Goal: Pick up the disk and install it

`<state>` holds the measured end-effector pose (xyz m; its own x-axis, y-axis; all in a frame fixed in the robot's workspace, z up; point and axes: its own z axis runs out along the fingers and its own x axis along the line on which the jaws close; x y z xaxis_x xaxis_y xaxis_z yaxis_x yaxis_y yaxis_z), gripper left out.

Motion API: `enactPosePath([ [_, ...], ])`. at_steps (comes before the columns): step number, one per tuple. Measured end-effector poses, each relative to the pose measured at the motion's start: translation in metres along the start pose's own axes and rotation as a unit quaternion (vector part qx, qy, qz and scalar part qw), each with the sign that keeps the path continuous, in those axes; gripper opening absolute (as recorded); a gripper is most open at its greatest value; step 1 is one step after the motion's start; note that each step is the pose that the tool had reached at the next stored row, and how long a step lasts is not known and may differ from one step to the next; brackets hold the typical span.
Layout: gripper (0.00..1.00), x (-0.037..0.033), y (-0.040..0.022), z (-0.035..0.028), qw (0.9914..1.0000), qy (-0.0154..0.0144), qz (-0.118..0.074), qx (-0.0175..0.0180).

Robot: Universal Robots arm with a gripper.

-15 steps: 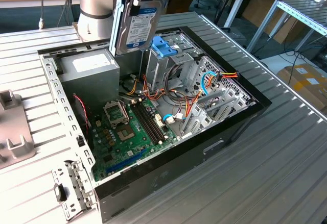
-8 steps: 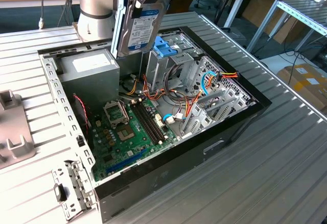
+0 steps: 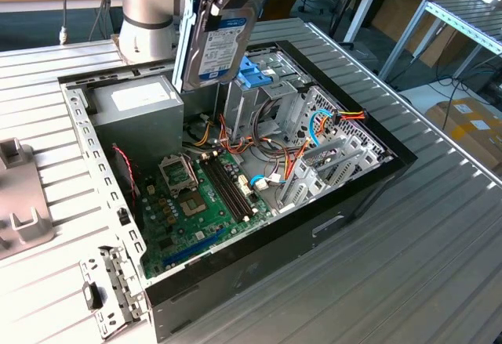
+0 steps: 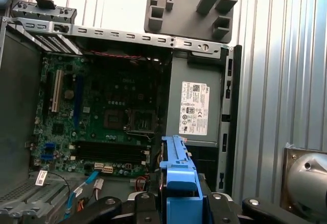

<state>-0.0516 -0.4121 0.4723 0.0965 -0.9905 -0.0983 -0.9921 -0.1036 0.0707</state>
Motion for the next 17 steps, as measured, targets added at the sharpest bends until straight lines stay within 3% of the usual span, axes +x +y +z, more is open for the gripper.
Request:
enactPosePath([
  [17,0.37,0.0118,0.0010,-0.0009,1.00000,0.0000,0.000,0.0000],
])
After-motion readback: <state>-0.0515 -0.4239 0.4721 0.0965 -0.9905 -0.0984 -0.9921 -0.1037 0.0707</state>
